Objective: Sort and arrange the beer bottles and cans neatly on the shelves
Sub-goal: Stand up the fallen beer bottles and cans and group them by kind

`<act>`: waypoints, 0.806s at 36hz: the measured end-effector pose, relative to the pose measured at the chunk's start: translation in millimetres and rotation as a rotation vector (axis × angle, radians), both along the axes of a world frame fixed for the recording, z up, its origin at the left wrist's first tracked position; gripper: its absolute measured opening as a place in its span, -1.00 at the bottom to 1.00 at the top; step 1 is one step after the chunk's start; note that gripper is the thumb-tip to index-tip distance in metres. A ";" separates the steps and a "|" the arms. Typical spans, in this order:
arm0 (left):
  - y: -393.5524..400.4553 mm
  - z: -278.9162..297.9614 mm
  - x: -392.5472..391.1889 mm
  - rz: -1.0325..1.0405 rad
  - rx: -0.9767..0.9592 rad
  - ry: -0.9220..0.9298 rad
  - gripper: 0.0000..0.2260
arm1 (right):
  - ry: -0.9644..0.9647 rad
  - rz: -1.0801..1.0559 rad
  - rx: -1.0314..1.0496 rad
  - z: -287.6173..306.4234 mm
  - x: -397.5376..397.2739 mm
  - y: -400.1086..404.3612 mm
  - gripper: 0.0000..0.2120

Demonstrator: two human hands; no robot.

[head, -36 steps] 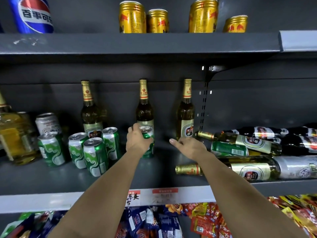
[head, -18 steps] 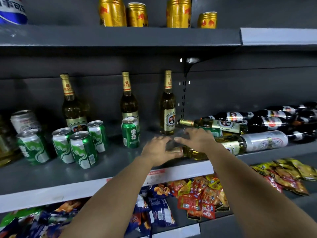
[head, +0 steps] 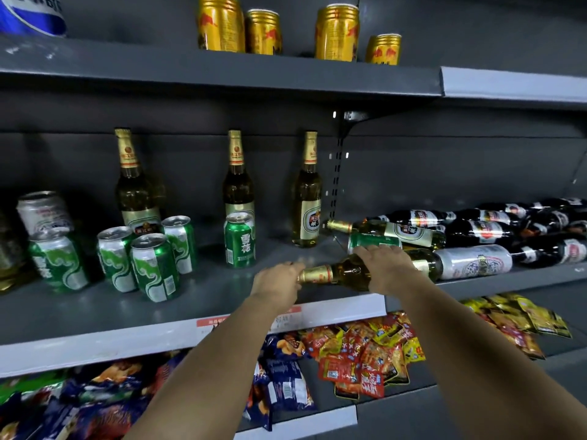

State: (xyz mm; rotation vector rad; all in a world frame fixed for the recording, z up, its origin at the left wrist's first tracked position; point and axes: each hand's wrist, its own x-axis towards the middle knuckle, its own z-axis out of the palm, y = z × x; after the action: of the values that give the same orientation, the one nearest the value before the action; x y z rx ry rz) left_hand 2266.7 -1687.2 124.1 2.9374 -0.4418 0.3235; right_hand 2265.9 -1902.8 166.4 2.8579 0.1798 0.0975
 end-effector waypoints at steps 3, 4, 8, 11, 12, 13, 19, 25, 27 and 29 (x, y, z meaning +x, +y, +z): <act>4.8 5.0 2.9 0.048 -0.134 -0.063 -0.60 | -0.032 0.002 0.062 7.6 -0.2 3.9 -0.34; 7.1 7.8 5.1 0.075 -0.220 -0.092 -0.56 | -0.056 -0.001 0.090 11.4 0.1 6.5 -0.34; 16.6 20.4 16.7 0.171 -0.560 -0.119 -0.38 | -0.149 -0.034 0.317 31.8 7.7 17.4 -0.31; 17.0 23.6 22.4 0.159 -0.673 -0.035 -0.39 | -0.189 -0.065 0.586 49.2 17.2 25.9 -0.30; 15.5 23.2 23.3 0.142 -0.679 0.000 -0.40 | -0.201 -0.067 0.698 52.9 20.6 28.8 -0.32; 13.4 22.2 23.7 0.122 -0.682 0.033 -0.39 | -0.213 -0.065 0.818 54.4 24.3 31.6 -0.34; 2.7 12.5 30.7 0.100 -0.704 0.119 -0.21 | -0.262 -0.064 1.354 38.0 48.9 60.7 -0.47; 4.2 11.7 44.5 0.112 -0.695 0.119 -0.13 | -0.234 -0.067 1.485 25.5 79.5 90.4 -0.49; 2.4 12.6 48.3 0.129 -0.706 0.110 -0.16 | -0.221 -0.038 1.468 24.1 85.6 97.4 -0.45; -2.3 13.7 52.4 0.156 -0.740 0.104 -0.18 | -0.194 -0.013 1.438 24.7 88.0 102.7 -0.40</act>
State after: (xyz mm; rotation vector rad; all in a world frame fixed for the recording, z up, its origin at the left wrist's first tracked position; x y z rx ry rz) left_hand 2319.2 -1689.6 137.8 2.2477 -0.0485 0.2738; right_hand 2353.9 -1800.1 191.2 4.2134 0.0308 0.7781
